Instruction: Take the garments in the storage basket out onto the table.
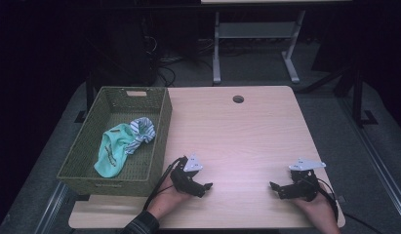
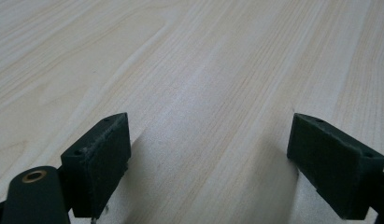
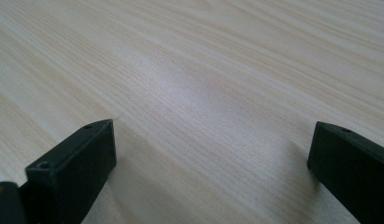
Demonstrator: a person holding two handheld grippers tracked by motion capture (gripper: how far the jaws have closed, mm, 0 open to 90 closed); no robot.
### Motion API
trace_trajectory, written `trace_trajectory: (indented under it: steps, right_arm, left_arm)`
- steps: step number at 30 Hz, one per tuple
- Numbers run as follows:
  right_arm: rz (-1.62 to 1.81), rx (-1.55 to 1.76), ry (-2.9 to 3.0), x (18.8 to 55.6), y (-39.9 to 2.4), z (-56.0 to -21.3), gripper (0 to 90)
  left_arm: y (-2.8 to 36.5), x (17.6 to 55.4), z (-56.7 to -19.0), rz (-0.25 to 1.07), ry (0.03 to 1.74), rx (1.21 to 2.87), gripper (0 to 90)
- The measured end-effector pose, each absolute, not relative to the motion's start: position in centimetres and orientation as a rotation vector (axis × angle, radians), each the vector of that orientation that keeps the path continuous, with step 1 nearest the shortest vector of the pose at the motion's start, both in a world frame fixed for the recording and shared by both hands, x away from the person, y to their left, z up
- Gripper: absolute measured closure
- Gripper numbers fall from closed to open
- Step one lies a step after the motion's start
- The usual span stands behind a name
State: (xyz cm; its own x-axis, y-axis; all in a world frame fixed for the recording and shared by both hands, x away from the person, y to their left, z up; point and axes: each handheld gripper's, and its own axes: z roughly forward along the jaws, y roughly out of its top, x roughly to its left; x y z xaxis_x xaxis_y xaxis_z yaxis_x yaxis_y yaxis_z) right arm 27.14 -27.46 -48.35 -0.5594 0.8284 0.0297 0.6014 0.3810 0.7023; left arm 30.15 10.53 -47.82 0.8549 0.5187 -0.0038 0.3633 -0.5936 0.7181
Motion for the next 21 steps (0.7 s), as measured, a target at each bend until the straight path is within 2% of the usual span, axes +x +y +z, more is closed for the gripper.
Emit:
trace_trajectory:
  steps: [21]
  right_arm:
    - [0.973,1.25,2.318,27.14,-27.46,-48.35,0.6]
  left_arm:
    - [10.62,30.72,-47.41,0.248,0.591,2.321,12.7]
